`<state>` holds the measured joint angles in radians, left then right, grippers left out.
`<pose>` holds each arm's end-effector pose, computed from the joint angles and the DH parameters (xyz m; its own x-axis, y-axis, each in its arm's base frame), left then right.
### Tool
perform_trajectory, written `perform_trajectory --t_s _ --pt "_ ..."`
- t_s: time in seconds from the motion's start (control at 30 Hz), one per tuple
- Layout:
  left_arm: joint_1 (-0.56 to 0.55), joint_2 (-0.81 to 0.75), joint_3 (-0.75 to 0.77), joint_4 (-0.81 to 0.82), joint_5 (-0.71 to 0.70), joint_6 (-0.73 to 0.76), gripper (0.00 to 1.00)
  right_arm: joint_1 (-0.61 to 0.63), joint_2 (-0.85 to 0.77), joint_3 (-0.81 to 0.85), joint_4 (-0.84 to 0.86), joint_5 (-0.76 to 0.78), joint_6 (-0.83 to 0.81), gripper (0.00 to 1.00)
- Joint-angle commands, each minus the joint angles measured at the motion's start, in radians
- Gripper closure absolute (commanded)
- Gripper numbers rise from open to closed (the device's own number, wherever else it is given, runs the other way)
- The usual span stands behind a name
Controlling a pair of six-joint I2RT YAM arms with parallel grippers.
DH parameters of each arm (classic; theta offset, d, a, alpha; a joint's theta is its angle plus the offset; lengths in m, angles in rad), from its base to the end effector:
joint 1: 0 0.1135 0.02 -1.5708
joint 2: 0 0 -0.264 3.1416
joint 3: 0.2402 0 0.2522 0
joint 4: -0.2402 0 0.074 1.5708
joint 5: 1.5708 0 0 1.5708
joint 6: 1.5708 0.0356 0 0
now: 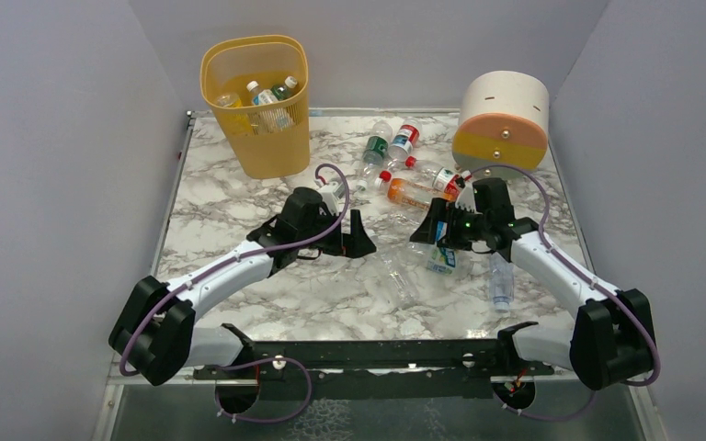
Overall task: Put the plastic bottles in the bin
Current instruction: Pick up the plastic bottle at the center of the board.
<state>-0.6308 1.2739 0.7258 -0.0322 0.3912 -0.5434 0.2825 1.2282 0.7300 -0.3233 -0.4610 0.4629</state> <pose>0.2121 -0.1717 0.2309 -0.7940 -0.0120 -0.6077 0.4582 0.6452 -0.6113 0.2331 0.0841 0.2203 -0.8706 0.1638 -0.4640 -0.1697 0.7852 0.5956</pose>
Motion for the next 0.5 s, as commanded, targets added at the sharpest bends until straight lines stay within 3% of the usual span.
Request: perform_trajectory --t_s 0.0,0.47 --pt "-0.008 0.005 0.045 0.034 -0.032 0.013 0.01 0.005 0.018 -0.027 0.038 0.010 -0.020 0.00" --pt "-0.007 0.015 0.098 -0.031 -0.089 0.037 0.01 0.004 -0.063 -0.040 0.048 -0.015 -0.042 0.02"
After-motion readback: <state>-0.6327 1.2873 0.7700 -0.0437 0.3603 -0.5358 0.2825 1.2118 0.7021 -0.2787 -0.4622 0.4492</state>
